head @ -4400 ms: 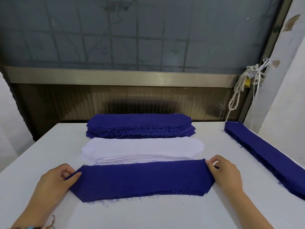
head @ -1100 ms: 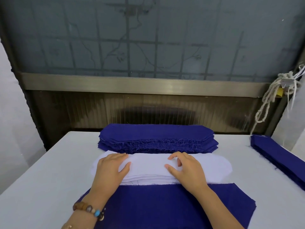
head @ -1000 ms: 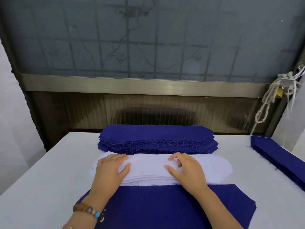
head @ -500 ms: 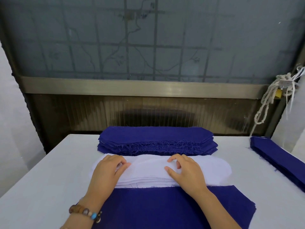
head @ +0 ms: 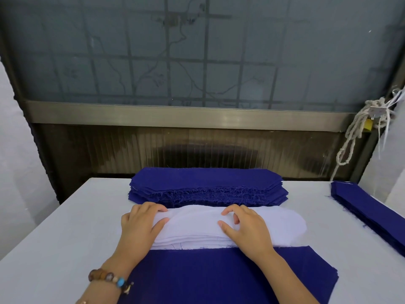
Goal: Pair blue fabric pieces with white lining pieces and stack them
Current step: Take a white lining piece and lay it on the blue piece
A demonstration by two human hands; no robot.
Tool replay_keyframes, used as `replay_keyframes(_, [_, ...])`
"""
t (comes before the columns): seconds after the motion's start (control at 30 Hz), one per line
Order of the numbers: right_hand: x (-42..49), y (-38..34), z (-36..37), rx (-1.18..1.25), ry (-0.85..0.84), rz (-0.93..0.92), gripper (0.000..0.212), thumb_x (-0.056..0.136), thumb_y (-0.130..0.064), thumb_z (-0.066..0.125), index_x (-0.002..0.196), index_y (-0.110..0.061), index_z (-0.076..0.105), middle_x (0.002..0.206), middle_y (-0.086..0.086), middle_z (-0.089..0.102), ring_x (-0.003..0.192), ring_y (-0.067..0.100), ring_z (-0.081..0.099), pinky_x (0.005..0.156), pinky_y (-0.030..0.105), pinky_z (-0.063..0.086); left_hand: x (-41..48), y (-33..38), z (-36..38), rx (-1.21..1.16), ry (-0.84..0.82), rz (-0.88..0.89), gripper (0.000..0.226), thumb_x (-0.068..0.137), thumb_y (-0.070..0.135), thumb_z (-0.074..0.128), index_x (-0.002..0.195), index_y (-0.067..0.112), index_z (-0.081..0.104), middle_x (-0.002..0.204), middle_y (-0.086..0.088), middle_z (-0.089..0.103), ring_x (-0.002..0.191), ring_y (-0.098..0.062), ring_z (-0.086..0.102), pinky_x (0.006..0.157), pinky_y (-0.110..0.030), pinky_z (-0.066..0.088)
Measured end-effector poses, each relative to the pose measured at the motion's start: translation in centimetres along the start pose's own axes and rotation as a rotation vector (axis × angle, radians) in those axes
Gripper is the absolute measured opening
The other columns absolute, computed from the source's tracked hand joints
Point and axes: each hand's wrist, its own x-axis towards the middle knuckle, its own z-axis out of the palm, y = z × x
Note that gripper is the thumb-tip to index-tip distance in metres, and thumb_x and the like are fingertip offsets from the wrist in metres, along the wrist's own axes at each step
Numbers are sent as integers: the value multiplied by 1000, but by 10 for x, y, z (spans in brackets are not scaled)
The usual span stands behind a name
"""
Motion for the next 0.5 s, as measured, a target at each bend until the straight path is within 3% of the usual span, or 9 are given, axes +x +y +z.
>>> replay_keyframes(0.33, [1,1,2,-6,6,-3,23,88,-55,55,105,-41,53,81,-15,48,79,5,47,75,18,41,0,5,-2,-84,42,3,3,96,33,55,94,34,53,105,19,50,106,-7,43,88,-26,21])
replay_keyframes(0.4, [1,1,2,-6,9,-5,23,87,-55,55,105,-41,53,81,-15,47,78,5,47,74,18,40,-1,9,-3,-64,58,23,4,97,28,54,94,31,53,107,18,52,108,-7,45,92,-26,22])
replay_keyframes(0.5, [1,1,1,-4,6,-2,22,87,-56,55,105,-42,52,81,-16,47,79,5,47,74,18,40,-1,14,-8,-86,109,81,6,99,20,50,94,22,52,113,16,59,112,-6,52,110,-27,20])
